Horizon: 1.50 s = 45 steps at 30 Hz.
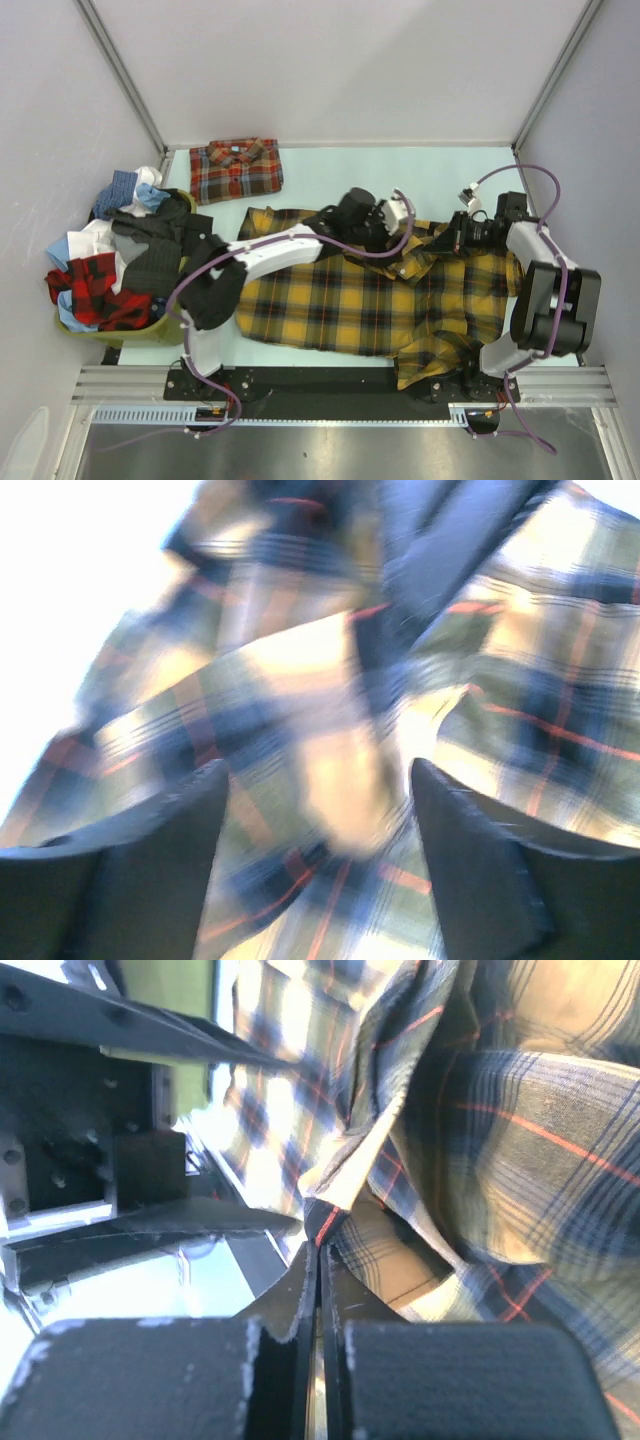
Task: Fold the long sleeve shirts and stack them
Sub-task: Fold the shirt
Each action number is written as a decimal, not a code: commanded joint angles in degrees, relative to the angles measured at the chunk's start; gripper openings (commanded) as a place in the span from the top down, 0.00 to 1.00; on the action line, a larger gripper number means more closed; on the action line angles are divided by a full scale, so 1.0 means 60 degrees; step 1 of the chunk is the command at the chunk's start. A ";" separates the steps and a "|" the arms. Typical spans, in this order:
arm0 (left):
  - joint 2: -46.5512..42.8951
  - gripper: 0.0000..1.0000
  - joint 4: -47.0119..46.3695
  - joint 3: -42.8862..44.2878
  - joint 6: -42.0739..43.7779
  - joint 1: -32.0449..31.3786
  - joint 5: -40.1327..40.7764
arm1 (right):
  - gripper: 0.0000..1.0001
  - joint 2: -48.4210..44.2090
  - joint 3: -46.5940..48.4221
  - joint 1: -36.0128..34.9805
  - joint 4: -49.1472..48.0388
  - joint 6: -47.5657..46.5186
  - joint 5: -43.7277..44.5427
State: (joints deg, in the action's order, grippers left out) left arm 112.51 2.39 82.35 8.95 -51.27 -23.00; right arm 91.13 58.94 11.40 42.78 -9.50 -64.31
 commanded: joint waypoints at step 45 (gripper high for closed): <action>-0.1640 1.00 -0.0008 0.0498 0.1775 0.0106 0.3972 | 0.63 -0.1376 -0.0582 -0.1259 -0.8246 1.2316 0.2069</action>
State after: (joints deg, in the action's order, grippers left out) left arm 109.82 -6.96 80.62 21.34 -53.43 10.90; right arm 84.09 49.34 0.38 -7.40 74.56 -46.02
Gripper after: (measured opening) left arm 0.025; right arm 0.225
